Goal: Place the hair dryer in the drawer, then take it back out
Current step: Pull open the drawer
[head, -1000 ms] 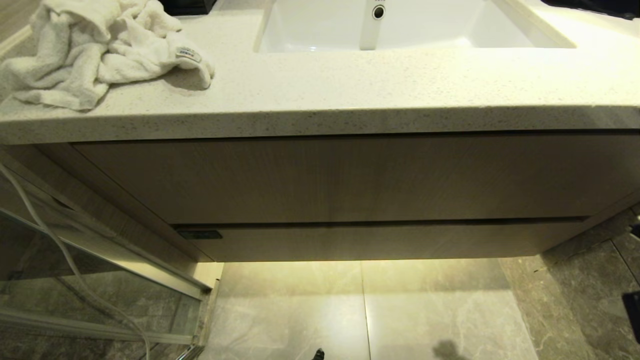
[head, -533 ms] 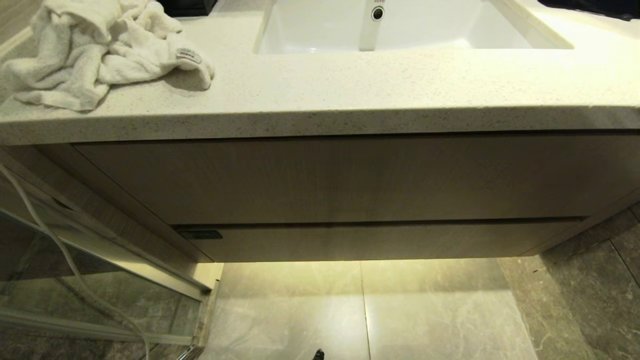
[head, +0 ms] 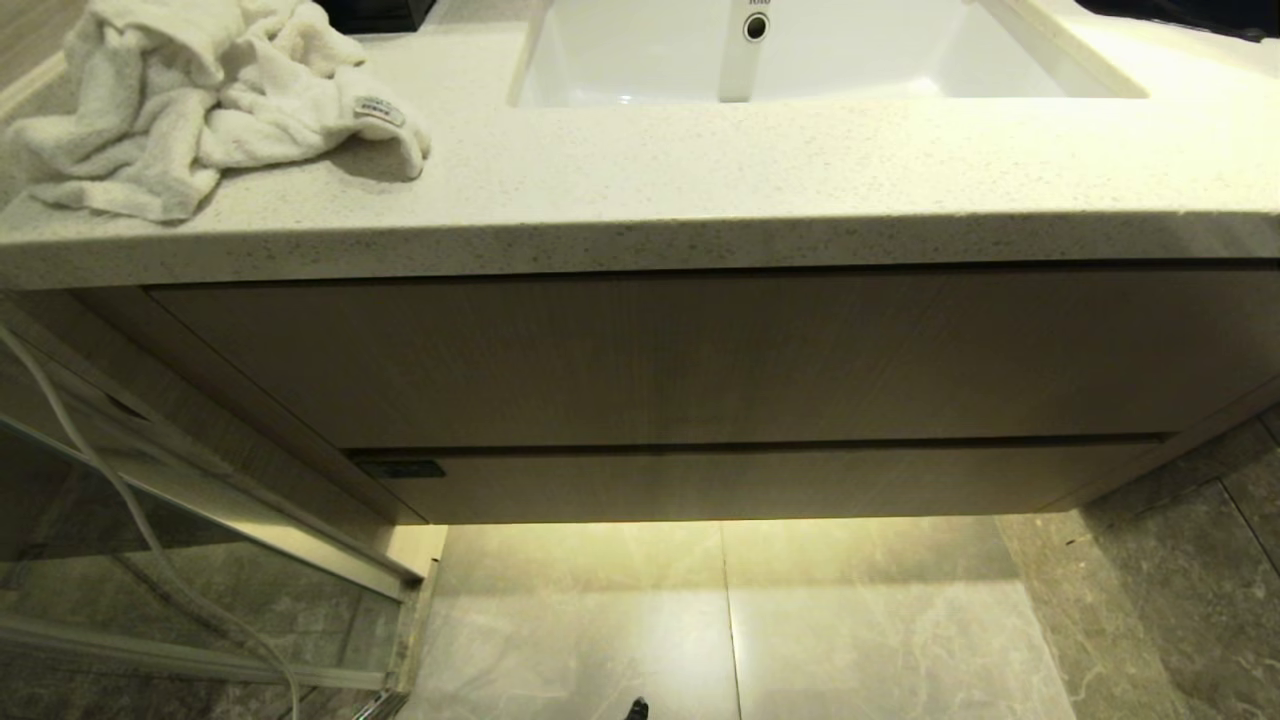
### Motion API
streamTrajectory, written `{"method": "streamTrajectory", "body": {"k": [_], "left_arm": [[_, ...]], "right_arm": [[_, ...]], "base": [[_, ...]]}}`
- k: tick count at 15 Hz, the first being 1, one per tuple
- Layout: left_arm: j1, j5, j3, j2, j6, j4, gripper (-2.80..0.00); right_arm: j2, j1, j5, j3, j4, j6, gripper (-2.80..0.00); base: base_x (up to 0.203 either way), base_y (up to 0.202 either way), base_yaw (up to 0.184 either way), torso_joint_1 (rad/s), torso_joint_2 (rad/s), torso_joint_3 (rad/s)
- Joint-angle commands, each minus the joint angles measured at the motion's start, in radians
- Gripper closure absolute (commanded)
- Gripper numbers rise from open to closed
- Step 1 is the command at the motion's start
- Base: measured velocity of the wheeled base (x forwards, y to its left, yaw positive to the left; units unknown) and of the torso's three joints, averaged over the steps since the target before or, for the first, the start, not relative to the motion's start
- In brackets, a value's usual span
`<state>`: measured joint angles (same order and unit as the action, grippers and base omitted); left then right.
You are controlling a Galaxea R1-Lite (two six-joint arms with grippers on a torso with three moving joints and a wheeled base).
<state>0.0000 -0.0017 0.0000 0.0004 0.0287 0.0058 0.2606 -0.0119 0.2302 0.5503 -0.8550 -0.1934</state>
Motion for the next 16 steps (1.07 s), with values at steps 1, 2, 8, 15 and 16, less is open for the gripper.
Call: {"method": "streamTrajectory", "body": {"k": [1, 2, 8, 15, 16], "left_arm": [[0.0, 0.0, 0.002, 0.001, 0.0, 0.0, 0.0], [0.0, 0.0, 0.002, 0.001, 0.0, 0.0, 0.0], [0.0, 0.0, 0.002, 0.001, 0.0, 0.0, 0.0], [0.0, 0.0, 0.002, 0.001, 0.0, 0.0, 0.0], [0.0, 0.0, 0.002, 0.001, 0.0, 0.0, 0.0]], "right_arm": [[-0.075, -0.002, -0.002, -0.16, 0.233, -0.006, 0.0], [-0.081, -0.002, -0.003, -0.167, 0.248, -0.008, 0.0], [-0.26, 0.002, -0.252, -0.548, 0.901, -0.125, 0.0], [-0.261, 0.001, -0.25, -0.547, 0.899, -0.09, 0.0], [-0.259, 0.002, -0.241, -0.533, 0.872, -0.088, 0.0]], "base": [[0.0, 0.0, 0.0, 0.0, 0.0, 0.0], [0.0, 0.0, 0.0, 0.0, 0.0, 0.0], [0.0, 0.0, 0.0, 0.0, 0.0, 0.0], [0.0, 0.0, 0.0, 0.0, 0.0, 0.0], [0.0, 0.0, 0.0, 0.0, 0.0, 0.0]]}}
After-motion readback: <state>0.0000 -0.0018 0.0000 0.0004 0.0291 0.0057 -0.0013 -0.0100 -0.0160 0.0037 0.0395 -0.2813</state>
